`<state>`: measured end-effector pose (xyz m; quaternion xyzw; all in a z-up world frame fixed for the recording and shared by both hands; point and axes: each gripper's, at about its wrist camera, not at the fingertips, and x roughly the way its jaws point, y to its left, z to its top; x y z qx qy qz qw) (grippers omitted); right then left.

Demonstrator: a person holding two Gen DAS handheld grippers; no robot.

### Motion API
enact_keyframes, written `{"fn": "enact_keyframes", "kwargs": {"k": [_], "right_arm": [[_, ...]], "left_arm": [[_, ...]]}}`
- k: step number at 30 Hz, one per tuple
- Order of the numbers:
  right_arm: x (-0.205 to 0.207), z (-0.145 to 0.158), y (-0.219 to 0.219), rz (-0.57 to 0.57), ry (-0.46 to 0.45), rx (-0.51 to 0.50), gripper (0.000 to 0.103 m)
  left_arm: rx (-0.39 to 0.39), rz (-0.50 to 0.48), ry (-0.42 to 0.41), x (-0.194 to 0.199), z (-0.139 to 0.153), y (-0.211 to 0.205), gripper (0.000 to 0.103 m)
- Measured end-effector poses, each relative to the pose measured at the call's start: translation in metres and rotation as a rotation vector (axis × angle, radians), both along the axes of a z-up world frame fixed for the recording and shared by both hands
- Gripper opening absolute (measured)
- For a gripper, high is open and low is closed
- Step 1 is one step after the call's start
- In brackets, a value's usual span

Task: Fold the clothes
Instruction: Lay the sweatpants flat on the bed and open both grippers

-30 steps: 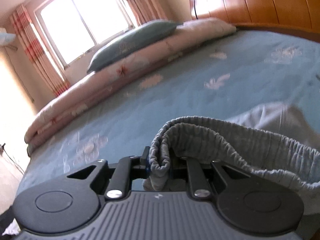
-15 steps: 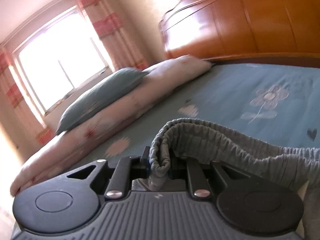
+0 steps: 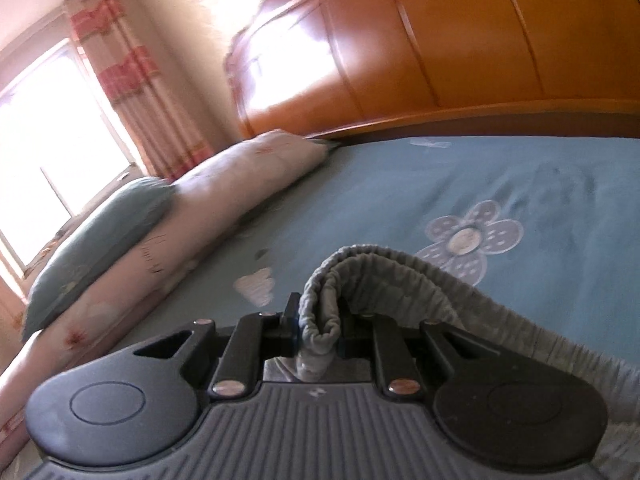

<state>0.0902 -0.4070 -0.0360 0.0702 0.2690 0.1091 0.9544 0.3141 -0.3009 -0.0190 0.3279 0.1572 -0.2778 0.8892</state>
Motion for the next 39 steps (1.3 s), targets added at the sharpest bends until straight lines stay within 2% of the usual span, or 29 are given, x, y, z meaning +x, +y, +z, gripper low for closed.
{"fn": "enact_keyframes", "kwargs": {"k": [8,11,16,19,22,25,26,28,31,34,36,39], "right_arm": [[-0.003,-0.034,-0.032,-0.138,0.081,0.072,0.022],[-0.007,-0.046,-0.037,-0.173,0.127,0.085,0.022],[-0.002,-0.062,-0.04,-0.229,0.197,0.095,0.023],[0.002,-0.068,-0.041,-0.27,0.234,0.087,0.03],[-0.003,-0.066,-0.038,-0.296,0.245,0.071,0.036],[-0.008,-0.059,-0.04,-0.343,0.226,0.051,0.053],[-0.01,-0.057,-0.041,-0.362,0.218,0.045,0.055],[-0.013,-0.051,-0.045,-0.383,0.197,0.056,0.055],[-0.018,-0.042,-0.049,-0.381,0.156,0.066,0.056],[-0.014,-0.035,-0.05,-0.327,0.109,0.067,0.055],[-0.005,-0.033,-0.049,-0.277,0.088,0.059,0.054],[0.019,-0.038,-0.05,-0.2,0.086,0.048,0.049]], "left_arm": [[0.05,-0.079,0.05,0.002,-0.038,-0.063,0.015],[0.091,-0.097,0.062,-0.003,-0.06,-0.074,0.015],[0.108,-0.087,0.096,-0.002,-0.083,-0.084,0.015],[0.131,-0.077,0.1,0.0,-0.088,-0.087,0.021],[0.139,-0.083,0.091,-0.002,-0.081,-0.083,0.021],[0.132,-0.087,0.079,-0.006,-0.07,-0.076,0.026],[0.128,-0.085,0.083,-0.007,-0.065,-0.073,0.029],[0.118,-0.089,0.08,-0.01,-0.056,-0.066,0.038],[0.106,-0.108,0.052,-0.021,-0.041,-0.052,0.041],[0.095,-0.127,0.052,-0.037,-0.027,-0.03,0.044],[0.085,-0.15,0.086,-0.053,-0.024,-0.008,0.05],[0.08,-0.178,0.148,-0.079,-0.026,0.025,0.05]]}}
